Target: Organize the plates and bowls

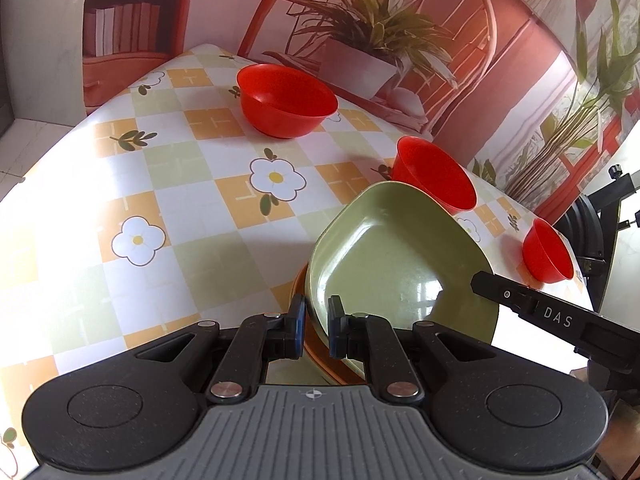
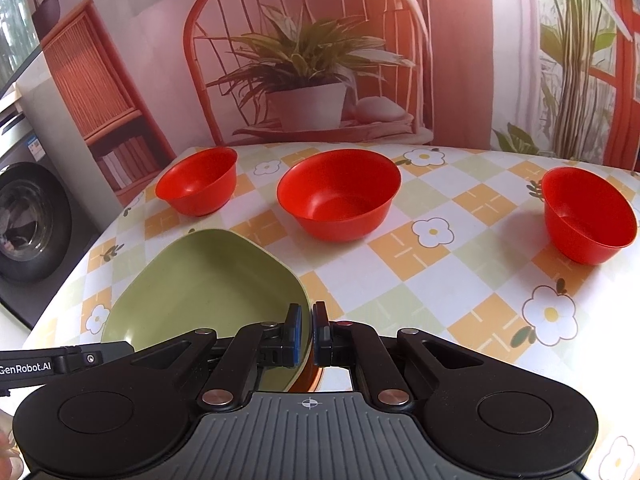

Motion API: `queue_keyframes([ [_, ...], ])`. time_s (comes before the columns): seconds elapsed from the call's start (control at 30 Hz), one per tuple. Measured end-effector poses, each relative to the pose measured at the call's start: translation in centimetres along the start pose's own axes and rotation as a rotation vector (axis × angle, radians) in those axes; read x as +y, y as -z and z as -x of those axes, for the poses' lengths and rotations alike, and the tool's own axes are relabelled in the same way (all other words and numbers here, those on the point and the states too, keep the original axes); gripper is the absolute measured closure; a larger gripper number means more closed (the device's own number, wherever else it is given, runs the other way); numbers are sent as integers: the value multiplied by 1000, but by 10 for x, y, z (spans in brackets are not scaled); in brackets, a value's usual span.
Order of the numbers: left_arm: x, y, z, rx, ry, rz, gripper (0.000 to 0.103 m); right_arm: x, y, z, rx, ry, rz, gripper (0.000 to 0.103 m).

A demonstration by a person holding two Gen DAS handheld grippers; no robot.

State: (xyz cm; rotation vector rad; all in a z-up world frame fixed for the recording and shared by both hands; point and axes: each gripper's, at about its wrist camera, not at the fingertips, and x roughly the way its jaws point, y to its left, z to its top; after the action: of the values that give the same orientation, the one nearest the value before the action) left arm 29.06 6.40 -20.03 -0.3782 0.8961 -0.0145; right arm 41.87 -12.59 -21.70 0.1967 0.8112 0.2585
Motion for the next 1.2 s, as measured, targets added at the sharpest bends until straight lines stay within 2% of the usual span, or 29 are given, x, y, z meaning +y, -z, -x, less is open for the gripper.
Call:
queue_keyframes([
  [1.2,-6,-2,-2,7,-43,-49,90,-7,14,-7,31,13,-17,99],
])
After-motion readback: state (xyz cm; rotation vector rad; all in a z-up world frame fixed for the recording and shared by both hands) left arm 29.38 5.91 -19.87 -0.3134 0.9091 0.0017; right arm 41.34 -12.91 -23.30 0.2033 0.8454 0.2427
